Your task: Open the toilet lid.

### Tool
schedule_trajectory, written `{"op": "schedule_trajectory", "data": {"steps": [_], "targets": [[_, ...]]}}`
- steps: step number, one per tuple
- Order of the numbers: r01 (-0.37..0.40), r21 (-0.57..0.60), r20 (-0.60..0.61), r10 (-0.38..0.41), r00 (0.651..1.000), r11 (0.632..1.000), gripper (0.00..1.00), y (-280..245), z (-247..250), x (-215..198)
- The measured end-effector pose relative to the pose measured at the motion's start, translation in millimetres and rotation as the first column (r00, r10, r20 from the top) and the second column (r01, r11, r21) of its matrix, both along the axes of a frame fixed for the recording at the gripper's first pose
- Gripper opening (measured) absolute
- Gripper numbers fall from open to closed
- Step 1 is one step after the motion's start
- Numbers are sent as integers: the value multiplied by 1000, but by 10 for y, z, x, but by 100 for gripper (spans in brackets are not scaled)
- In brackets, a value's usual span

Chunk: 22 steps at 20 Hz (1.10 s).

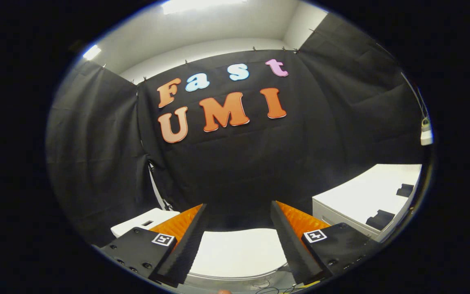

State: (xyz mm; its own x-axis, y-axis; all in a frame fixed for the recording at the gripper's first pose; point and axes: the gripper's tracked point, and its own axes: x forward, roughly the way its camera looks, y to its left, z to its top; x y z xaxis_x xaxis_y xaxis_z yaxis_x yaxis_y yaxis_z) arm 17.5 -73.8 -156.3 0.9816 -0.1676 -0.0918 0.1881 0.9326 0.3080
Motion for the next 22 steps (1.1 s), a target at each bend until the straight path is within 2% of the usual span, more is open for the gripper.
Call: {"op": "schedule_trajectory", "data": {"steps": [4,10,16,22], "targets": [[63,53,-5,-63,998,997,99,-202,-334,-58],[171,155,-35,-167,985,973,99,-472,-908,-179],[283,288,-83,-270,959,915,99,-734,-1487,-351],[358,383,-142,-329,934,852,99,-805,-1986,-503]]}}
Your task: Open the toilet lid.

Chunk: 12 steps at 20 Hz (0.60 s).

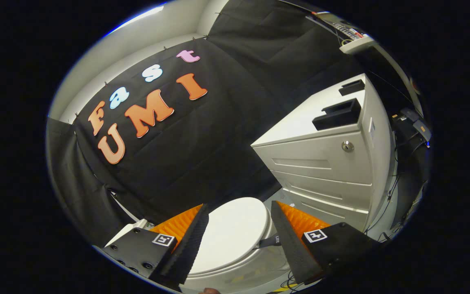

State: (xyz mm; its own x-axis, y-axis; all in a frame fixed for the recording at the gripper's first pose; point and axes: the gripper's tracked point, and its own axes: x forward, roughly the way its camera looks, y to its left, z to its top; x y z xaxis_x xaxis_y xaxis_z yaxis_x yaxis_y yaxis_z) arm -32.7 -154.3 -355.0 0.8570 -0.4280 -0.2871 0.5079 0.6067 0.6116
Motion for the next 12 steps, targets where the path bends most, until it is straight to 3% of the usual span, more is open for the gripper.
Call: {"op": "schedule_trajectory", "data": {"steps": [8,12], "targets": [[153,177,-7,-155,988,972,99,-256,-618,-187],[193,250,-21,-194,981,949,99,-292,-925,-197]]}}
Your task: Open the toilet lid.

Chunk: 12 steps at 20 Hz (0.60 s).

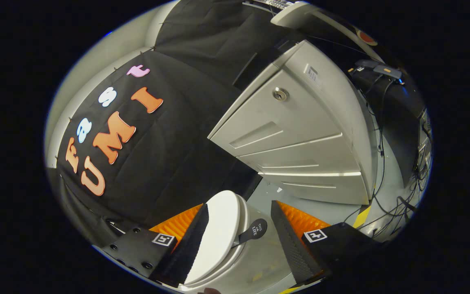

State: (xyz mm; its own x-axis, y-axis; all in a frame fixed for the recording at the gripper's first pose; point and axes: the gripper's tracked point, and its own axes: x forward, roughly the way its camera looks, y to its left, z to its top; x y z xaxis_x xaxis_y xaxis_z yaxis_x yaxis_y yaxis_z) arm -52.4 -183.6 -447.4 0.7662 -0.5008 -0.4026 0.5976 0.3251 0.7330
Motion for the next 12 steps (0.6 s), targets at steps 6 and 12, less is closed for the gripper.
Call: {"op": "schedule_trajectory", "data": {"steps": [6,12], "targets": [[26,105,-7,-25,1000,994,99,65,-387,125],[75,212,37,-85,996,974,98,94,-588,275]]}}
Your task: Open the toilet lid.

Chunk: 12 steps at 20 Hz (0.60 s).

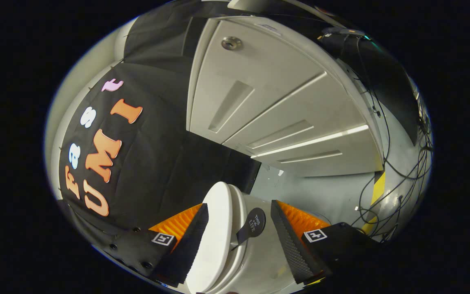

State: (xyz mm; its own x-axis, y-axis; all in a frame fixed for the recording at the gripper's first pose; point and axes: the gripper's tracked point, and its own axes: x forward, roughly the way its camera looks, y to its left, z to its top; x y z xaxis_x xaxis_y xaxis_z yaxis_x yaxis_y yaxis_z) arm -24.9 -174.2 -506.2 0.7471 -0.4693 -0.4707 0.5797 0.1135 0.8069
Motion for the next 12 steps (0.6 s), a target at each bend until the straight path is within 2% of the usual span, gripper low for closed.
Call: {"op": "schedule_trajectory", "data": {"steps": [3,4,5,7,8,10,12], "targets": [[18,43,20,-19,1000,999,97,38,-80,50],[12,56,23,-13,1000,998,92,75,-117,63],[-10,81,26,8,1000,997,87,155,-147,73],[-76,156,52,68,996,985,87,390,-130,82],[-115,186,76,102,992,976,70,530,-66,75],[-126,199,70,114,991,972,59,535,-148,89],[-130,201,81,116,990,971,55,510,-138,133]]}}
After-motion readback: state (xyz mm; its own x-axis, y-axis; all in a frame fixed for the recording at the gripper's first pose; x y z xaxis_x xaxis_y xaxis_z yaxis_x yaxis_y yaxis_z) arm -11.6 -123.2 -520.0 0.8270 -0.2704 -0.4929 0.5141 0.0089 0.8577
